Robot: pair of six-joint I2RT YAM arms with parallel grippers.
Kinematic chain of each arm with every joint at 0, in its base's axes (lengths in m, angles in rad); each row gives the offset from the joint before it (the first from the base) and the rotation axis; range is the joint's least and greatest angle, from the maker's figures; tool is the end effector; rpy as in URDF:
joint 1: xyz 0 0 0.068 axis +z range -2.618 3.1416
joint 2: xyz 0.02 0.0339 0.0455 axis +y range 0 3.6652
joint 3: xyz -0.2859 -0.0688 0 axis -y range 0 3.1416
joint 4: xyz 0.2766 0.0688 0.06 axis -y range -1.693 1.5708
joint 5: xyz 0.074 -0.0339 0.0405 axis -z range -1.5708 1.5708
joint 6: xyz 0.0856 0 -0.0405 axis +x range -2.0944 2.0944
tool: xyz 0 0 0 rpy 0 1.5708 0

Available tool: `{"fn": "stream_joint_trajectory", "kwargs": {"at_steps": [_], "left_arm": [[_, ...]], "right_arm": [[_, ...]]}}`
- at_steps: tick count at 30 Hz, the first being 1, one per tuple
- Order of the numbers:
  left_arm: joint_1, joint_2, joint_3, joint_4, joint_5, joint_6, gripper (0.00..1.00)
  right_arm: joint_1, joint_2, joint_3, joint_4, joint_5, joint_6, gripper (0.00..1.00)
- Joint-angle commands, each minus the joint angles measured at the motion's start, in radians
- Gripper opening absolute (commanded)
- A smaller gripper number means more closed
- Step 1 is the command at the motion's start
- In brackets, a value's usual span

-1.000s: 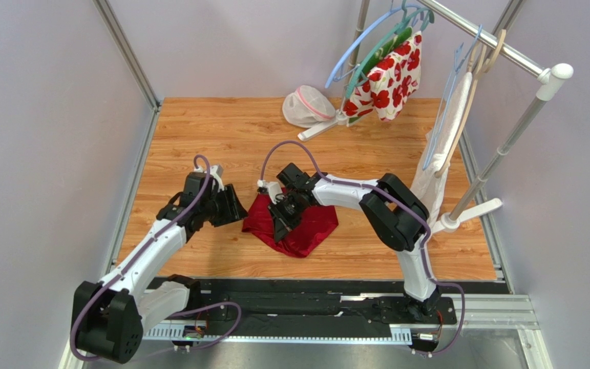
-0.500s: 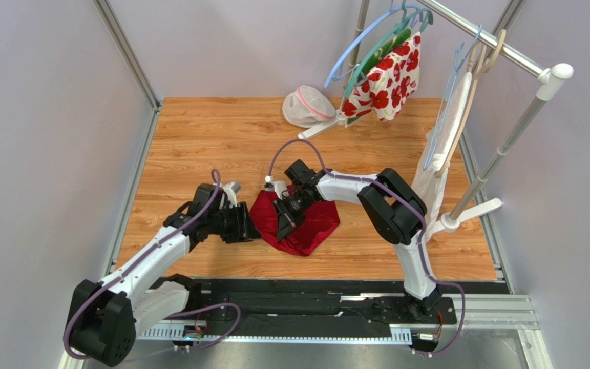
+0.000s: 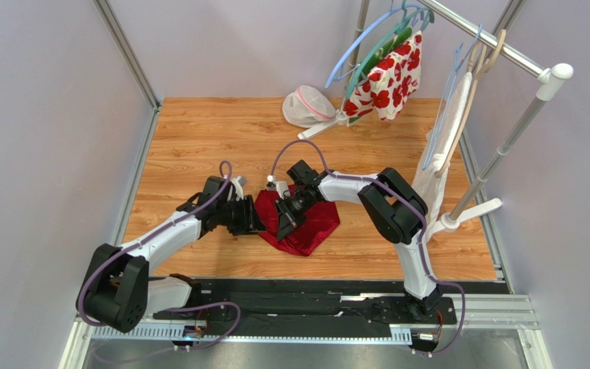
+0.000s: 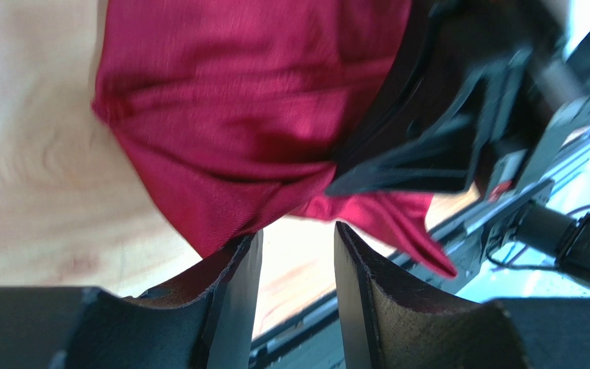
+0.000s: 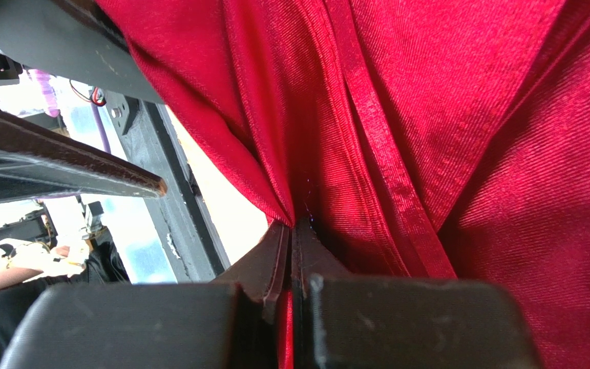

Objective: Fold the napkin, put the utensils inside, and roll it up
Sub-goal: Roll the napkin with the utensil

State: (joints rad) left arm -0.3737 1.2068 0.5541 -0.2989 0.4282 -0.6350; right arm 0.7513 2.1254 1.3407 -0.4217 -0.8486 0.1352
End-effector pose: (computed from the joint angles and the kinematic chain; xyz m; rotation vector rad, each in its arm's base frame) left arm 0.2314 -0.1289 0.1367 -0.1628 2.6563 -0.9158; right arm 0.2888 0.3577 0.0815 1.0606 -2.5721 -1.3505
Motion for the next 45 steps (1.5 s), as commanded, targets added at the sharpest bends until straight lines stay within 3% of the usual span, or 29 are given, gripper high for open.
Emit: {"fn": "stream_joint_trajectory", "kwargs": {"at_steps": [1,14,17,22,23,26,32,36,45], "left_arm": [[-0.004,0.051,0.059,0.090,-0.017,0.000,0.47],[-0.002,0.114,0.012,0.181,-0.124,0.006,0.43],[-0.002,0.137,0.013,0.170,-0.157,0.026,0.42],[-0.002,0.161,0.018,0.149,-0.183,0.037,0.40],[-0.002,0.171,0.020,0.144,-0.196,0.041,0.40],[-0.002,0.191,0.023,0.135,-0.195,0.050,0.38],[-0.002,0.198,0.020,0.139,-0.190,0.046,0.37],[-0.002,0.203,0.024,0.138,-0.192,0.047,0.36],[-0.002,0.215,0.032,0.127,-0.183,0.057,0.36]], "right_arm": [[-0.003,0.030,-0.028,0.011,0.079,-0.016,0.00],[-0.001,0.010,-0.046,0.018,0.097,-0.009,0.01],[-0.003,-0.016,-0.046,0.023,0.100,0.003,0.08],[-0.001,-0.097,-0.063,0.050,0.120,0.043,0.35],[-0.001,-0.142,-0.067,0.055,0.144,0.058,0.47],[-0.001,-0.253,-0.093,0.077,0.206,0.087,0.52],[0.023,-0.424,-0.126,0.061,0.295,0.112,0.54],[0.137,-0.522,-0.185,0.063,0.365,0.173,0.54],[0.375,-0.498,-0.210,0.038,0.563,0.274,0.54]]}}
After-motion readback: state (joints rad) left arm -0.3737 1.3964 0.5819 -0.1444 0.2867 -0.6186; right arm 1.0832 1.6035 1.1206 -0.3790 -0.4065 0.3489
